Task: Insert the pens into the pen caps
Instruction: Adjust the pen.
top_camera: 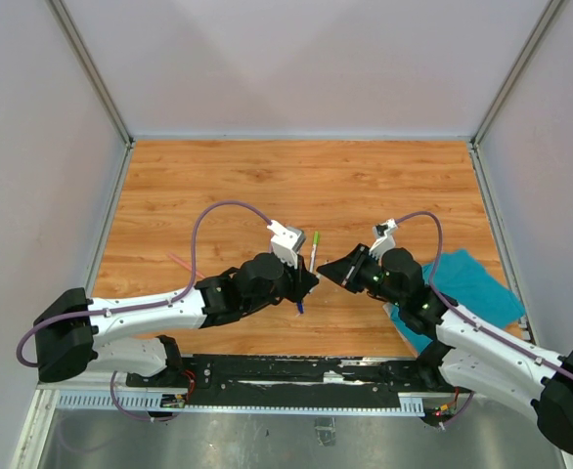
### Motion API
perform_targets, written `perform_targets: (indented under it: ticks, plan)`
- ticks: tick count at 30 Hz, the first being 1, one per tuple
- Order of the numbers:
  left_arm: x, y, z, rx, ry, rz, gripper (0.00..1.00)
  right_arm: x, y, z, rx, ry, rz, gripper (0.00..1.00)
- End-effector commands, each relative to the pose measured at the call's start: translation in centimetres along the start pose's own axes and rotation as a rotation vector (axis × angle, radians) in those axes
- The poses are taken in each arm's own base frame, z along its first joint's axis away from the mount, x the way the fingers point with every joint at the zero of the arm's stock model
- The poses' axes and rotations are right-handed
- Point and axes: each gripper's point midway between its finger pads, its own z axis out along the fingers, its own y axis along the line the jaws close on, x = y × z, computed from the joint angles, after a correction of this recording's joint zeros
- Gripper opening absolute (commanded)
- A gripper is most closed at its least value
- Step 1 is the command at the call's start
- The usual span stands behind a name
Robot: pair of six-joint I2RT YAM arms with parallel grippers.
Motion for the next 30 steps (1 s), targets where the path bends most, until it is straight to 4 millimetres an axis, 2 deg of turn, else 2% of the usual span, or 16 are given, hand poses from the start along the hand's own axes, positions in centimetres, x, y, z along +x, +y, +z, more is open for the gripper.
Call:
perform_targets:
  ticks: [1, 6, 11, 13, 16, 21, 27, 30]
  plan:
    - [-1.7, -1.1, 0.2, 0.02, -0.052, 0.004, 0.07, 0.4, 1.2, 0.0, -0.052, 0.007, -0.022, 0.01]
    - [-1.1, -0.8, 0.3, 0.007, -0.037, 0.0, 0.32, -0.1, 1.6, -0.5, -0.062, -0.011, -0.043, 0.01]
    - [-0.1, -0.7, 0.8, 0.008, -0.004, 0.005, 0.35, -0.3, 2.2, -0.7, -0.085, -0.017, -0.066, 0.01]
    - [0.2, -0.8, 1.0, 0.014, 0.006, 0.006, 0.34, -0.3, 2.3, -0.7, -0.087, -0.013, -0.076, 0.01]
    - [0.3, -1.0, 1.0, 0.025, 0.01, 0.005, 0.24, -0.1, 2.2, -0.6, -0.087, -0.002, -0.081, 0.01]
    - [-0.3, -0.9, 0.8, 0.019, -0.008, 0.007, 0.01, 0.1, 2.0, -0.5, -0.08, 0.005, -0.083, 0.01]
    - [-0.5, -0.2, 0.6, -0.023, -0.011, 0.024, 0.0, -0.4, 1.8, -0.9, -0.061, -0.012, -0.161, 0.2]
    - [-0.2, 0.2, 0.6, -0.042, 0.006, 0.046, 0.01, -0.7, 1.9, -1.2, -0.059, -0.015, -0.231, 0.35]
